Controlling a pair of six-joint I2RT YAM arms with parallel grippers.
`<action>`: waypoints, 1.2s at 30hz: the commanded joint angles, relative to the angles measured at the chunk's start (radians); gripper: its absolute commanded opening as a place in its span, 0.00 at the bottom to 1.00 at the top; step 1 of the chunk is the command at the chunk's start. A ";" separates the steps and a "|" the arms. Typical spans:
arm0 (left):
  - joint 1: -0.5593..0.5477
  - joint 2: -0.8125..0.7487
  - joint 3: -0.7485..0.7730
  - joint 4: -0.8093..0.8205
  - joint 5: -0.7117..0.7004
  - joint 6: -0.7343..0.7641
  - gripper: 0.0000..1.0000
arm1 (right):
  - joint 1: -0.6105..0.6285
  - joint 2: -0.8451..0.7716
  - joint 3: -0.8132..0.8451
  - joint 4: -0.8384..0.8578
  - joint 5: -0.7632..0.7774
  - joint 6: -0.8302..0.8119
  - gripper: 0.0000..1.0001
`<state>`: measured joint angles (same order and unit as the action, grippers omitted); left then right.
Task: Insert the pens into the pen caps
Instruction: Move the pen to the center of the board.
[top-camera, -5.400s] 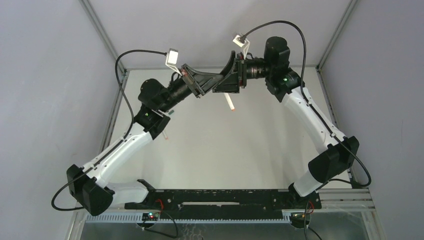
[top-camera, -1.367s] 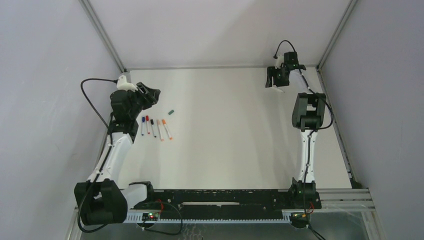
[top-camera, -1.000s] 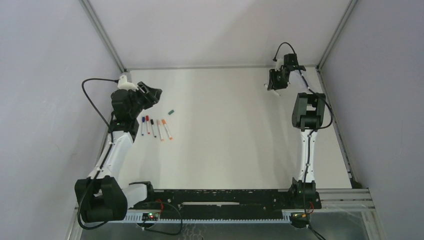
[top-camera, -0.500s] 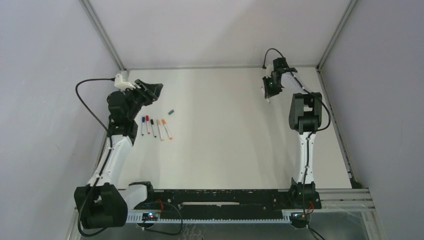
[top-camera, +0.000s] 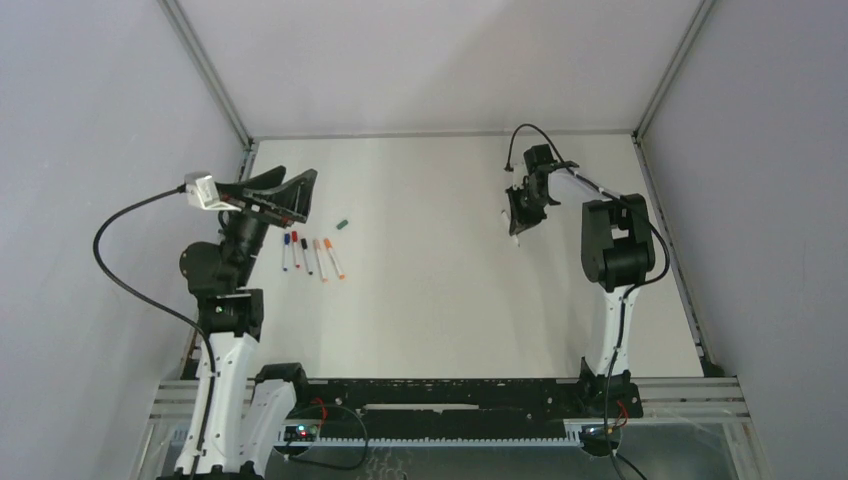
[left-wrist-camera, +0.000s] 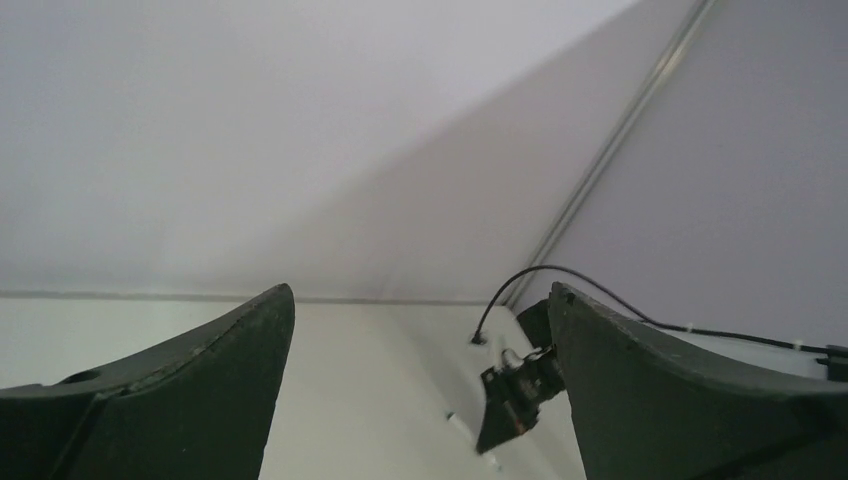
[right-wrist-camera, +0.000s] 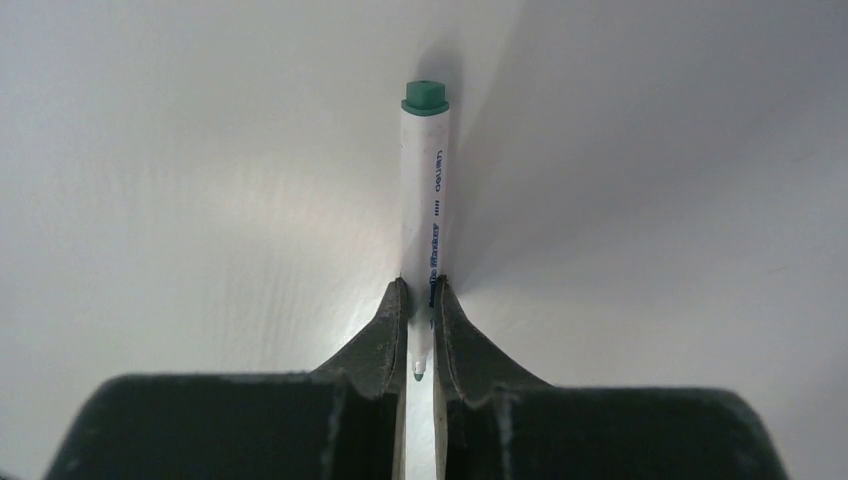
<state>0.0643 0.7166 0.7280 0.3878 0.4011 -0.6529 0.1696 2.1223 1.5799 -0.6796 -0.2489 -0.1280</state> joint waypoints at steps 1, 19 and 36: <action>0.005 -0.001 -0.115 0.125 0.054 -0.144 1.00 | 0.058 -0.131 -0.130 0.032 -0.084 0.146 0.05; -0.381 0.226 -0.114 -0.116 -0.071 -0.030 0.86 | 0.106 -0.353 -0.254 0.116 -0.516 0.157 0.42; -0.761 0.962 0.443 -0.501 -0.281 0.254 0.70 | -0.136 -0.501 -0.256 -0.027 -0.823 -0.189 0.46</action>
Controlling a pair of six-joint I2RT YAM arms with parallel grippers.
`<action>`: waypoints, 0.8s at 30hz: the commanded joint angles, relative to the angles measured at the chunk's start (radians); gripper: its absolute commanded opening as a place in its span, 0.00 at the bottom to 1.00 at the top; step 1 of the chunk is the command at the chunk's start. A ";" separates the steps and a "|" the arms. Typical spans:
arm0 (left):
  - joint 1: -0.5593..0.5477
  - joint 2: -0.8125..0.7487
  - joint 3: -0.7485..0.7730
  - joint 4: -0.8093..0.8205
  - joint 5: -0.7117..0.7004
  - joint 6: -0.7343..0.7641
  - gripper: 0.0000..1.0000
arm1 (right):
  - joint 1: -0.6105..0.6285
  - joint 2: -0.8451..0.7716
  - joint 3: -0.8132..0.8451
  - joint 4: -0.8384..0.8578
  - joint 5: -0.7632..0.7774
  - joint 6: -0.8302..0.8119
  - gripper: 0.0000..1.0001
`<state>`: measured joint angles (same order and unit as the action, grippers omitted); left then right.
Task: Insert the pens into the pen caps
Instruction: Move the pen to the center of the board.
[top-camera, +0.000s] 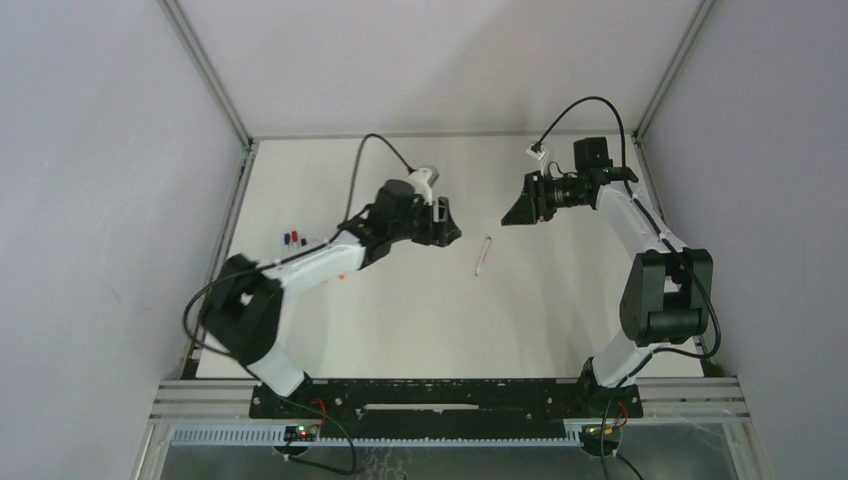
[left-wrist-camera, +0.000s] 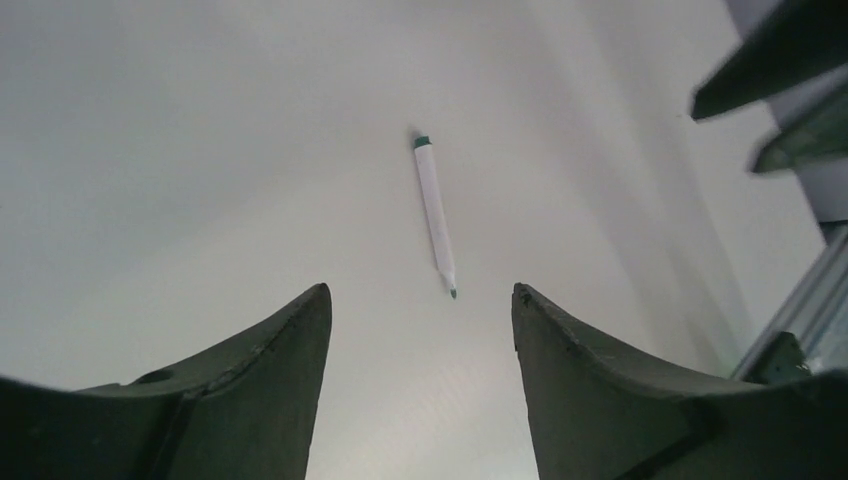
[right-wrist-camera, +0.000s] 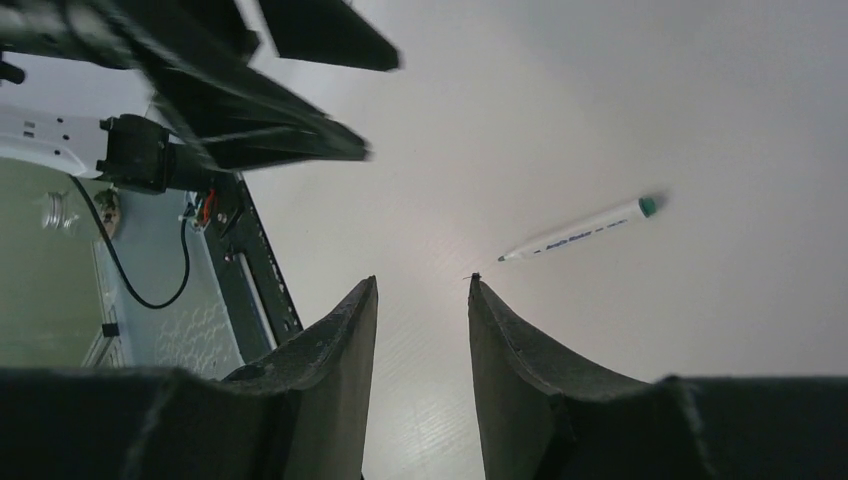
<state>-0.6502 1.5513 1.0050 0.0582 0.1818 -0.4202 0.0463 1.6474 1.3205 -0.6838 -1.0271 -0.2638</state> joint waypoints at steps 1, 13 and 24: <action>-0.059 0.162 0.206 -0.194 -0.063 0.019 0.68 | -0.023 -0.021 0.003 -0.016 -0.049 -0.043 0.46; -0.169 0.533 0.605 -0.460 -0.092 0.048 0.53 | -0.094 -0.023 -0.045 0.012 -0.055 -0.020 0.46; -0.215 0.700 0.818 -0.634 -0.142 0.051 0.39 | -0.099 -0.009 -0.054 0.026 -0.076 -0.007 0.46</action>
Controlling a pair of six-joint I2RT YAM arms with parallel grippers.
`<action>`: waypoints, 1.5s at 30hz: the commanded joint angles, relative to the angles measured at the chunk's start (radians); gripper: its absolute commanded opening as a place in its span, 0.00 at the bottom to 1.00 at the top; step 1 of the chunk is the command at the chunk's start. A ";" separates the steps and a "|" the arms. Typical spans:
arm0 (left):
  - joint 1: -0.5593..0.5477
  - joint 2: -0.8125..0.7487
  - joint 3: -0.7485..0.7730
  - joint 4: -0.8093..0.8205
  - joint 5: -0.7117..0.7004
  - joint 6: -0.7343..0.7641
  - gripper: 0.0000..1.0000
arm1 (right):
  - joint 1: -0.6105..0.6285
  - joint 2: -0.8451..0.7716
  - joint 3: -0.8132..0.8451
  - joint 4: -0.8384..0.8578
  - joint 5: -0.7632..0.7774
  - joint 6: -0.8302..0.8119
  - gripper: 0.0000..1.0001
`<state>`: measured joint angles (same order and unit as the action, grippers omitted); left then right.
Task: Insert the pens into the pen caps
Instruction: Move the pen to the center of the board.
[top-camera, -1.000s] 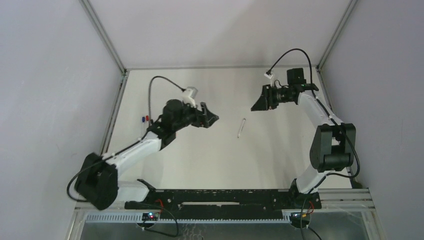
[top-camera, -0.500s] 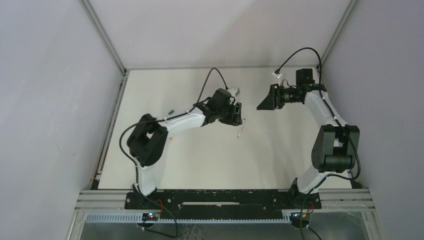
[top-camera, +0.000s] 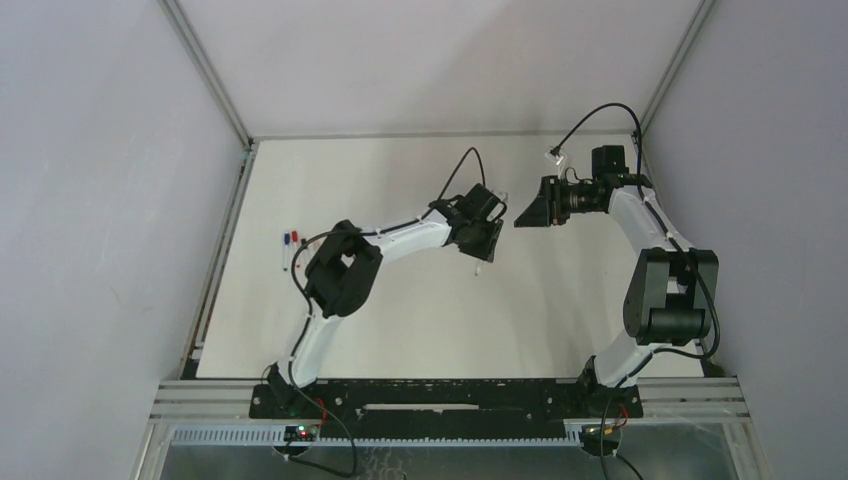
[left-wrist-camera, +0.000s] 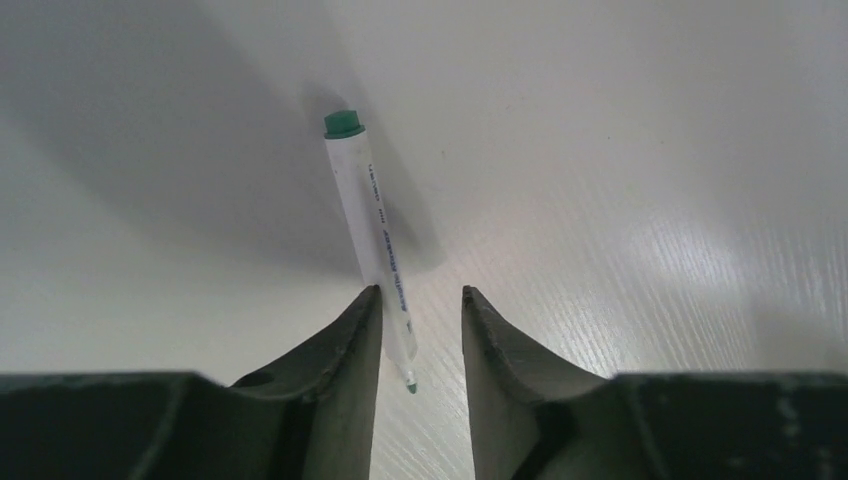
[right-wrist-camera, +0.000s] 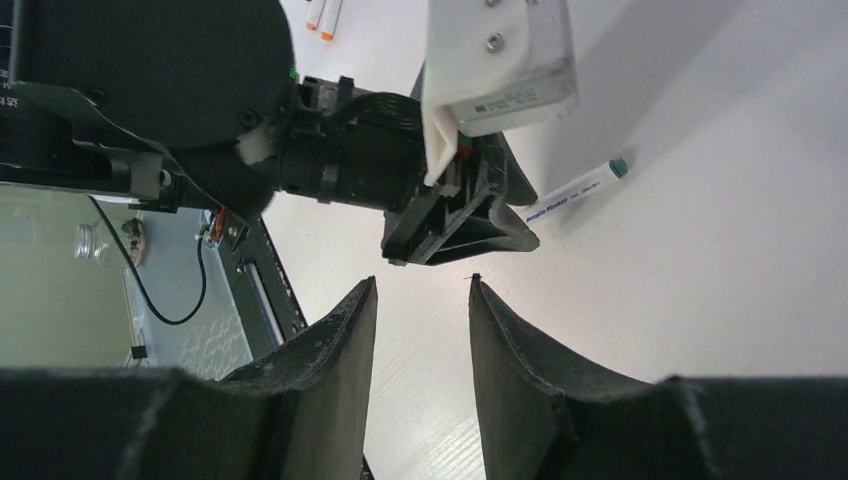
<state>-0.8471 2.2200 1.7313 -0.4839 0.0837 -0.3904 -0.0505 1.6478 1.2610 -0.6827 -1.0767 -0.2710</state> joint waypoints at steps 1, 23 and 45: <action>-0.024 0.042 0.104 -0.107 -0.054 0.024 0.37 | -0.002 -0.009 0.005 0.025 -0.026 0.000 0.46; -0.035 -0.194 -0.259 -0.023 -0.094 0.589 0.03 | -0.002 -0.085 0.002 -0.193 -0.097 -0.330 0.46; 0.100 -0.521 -0.491 0.149 0.031 0.557 0.34 | 0.175 -0.128 -0.035 -0.564 -0.034 -1.061 0.58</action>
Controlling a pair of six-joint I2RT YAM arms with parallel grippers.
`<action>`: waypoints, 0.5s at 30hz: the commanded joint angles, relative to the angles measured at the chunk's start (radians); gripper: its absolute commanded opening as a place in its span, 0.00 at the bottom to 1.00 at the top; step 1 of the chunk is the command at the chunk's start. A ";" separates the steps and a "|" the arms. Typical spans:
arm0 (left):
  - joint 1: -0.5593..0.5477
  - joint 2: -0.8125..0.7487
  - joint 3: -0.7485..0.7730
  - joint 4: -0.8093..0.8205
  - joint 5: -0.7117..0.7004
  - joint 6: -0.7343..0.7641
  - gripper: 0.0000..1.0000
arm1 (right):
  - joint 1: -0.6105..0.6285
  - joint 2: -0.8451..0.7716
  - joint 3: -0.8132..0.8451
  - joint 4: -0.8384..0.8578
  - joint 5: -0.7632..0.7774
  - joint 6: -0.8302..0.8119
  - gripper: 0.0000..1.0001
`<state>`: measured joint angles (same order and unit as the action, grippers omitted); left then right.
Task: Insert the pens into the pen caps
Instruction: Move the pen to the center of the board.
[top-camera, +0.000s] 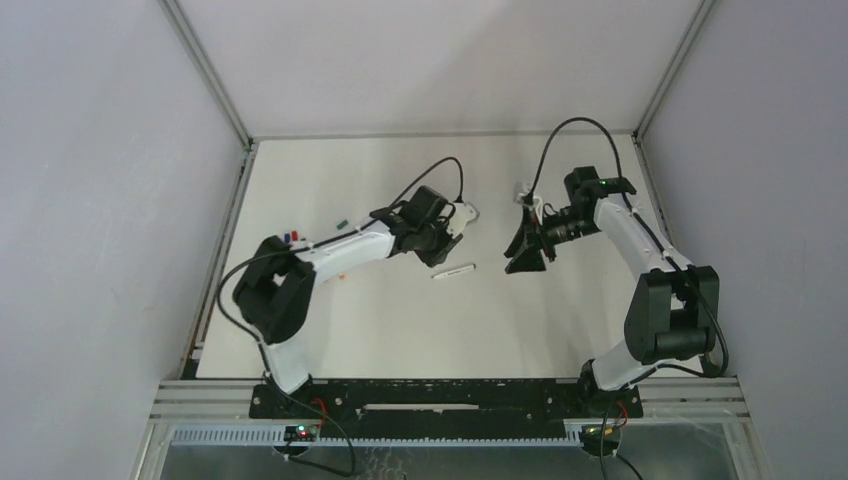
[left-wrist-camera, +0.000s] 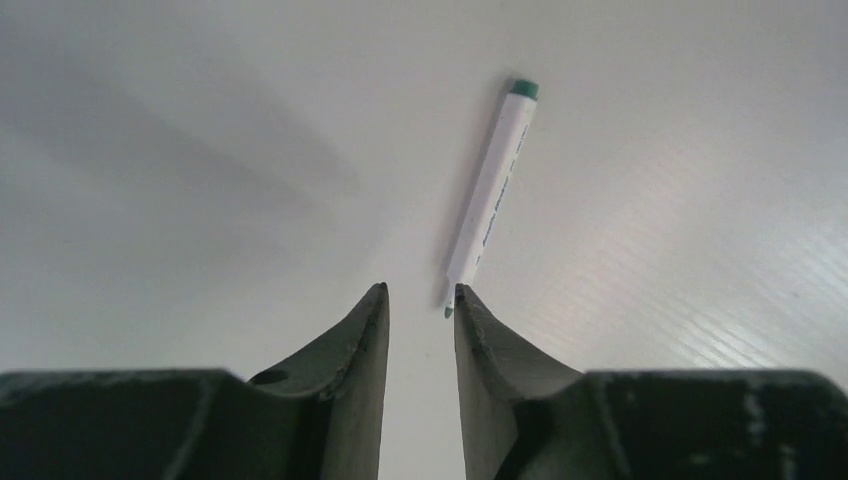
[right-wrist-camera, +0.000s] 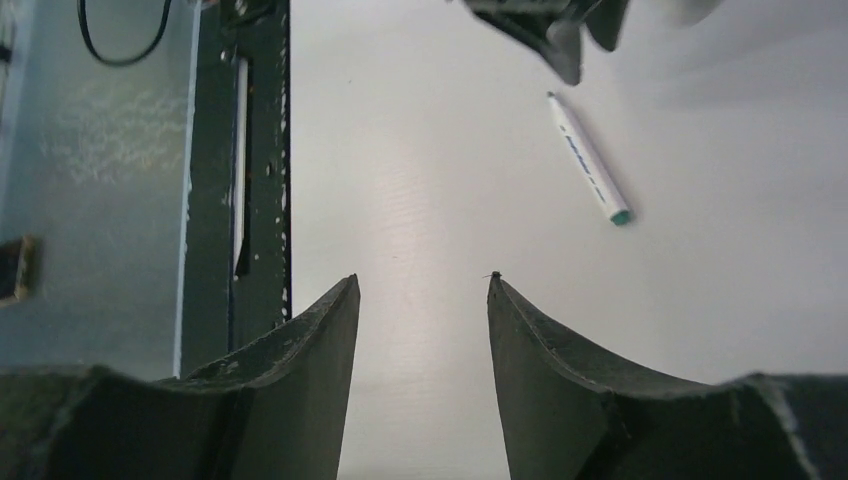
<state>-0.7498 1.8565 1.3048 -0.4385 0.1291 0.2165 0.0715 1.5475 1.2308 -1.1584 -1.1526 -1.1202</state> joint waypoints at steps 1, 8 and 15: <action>0.009 -0.190 -0.090 0.121 -0.026 -0.058 0.35 | 0.067 -0.026 -0.005 -0.097 0.050 -0.262 0.60; 0.115 -0.422 -0.268 0.177 -0.193 -0.068 0.43 | 0.161 -0.020 -0.005 -0.046 0.089 -0.332 0.60; 0.350 -0.438 -0.289 0.095 -0.215 -0.068 0.76 | 0.198 0.005 -0.005 0.017 0.112 -0.221 0.60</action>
<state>-0.5026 1.3972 1.0115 -0.3023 -0.0525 0.1505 0.2604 1.5486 1.2304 -1.1851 -1.0489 -1.3773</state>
